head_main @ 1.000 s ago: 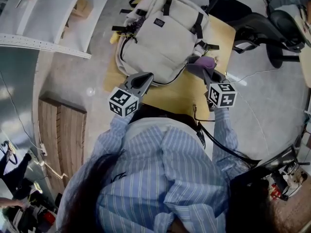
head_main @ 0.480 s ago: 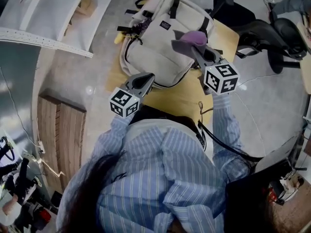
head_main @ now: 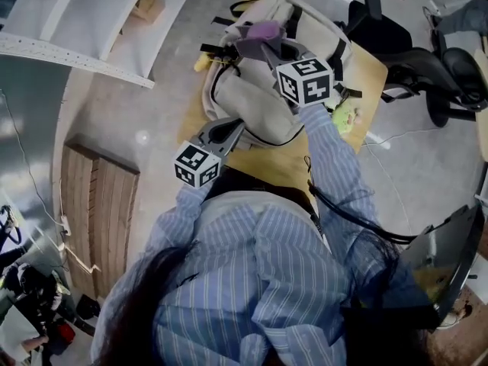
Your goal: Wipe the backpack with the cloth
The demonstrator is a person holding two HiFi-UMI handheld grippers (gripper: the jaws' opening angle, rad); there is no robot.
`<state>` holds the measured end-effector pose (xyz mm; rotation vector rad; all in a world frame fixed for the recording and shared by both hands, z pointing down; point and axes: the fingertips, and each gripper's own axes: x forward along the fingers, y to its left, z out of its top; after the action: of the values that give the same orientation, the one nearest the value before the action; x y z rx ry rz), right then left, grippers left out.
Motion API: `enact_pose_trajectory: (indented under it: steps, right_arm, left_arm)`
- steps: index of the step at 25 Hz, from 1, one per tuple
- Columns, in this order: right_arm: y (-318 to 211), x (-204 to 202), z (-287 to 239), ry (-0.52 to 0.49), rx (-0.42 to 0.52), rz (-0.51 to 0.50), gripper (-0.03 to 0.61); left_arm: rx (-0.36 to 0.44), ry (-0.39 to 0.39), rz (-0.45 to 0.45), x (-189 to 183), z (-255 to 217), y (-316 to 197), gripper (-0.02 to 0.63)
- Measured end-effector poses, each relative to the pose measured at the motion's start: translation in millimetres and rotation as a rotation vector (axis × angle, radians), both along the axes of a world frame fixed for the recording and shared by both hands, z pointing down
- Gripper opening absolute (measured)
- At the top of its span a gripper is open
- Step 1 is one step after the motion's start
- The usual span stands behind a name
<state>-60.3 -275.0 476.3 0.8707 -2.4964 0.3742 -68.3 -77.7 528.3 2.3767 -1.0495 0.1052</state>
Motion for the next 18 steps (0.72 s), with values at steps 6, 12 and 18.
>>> enact_pose_trajectory:
  steps: [6,12,18]
  right_arm:
    - [-18.6,-13.1,30.6,0.066,-0.019,0.022,0.041]
    - [-20.1,34.4,30.1,0.052,-0.04,0.112,0.041]
    - [-4.8,107.8,28.0,0.068,-0.054,0.2,0.041]
  left_arm:
    - [-0.01,0.002,0.001,-8.0,3.2,-1.8,0.012]
    - [-0.015,0.002,0.02,-10.1,6.7,-3.9,0.012]
    - [0.002,0.003,0.058,3.9,2.7,-12.0,0.012]
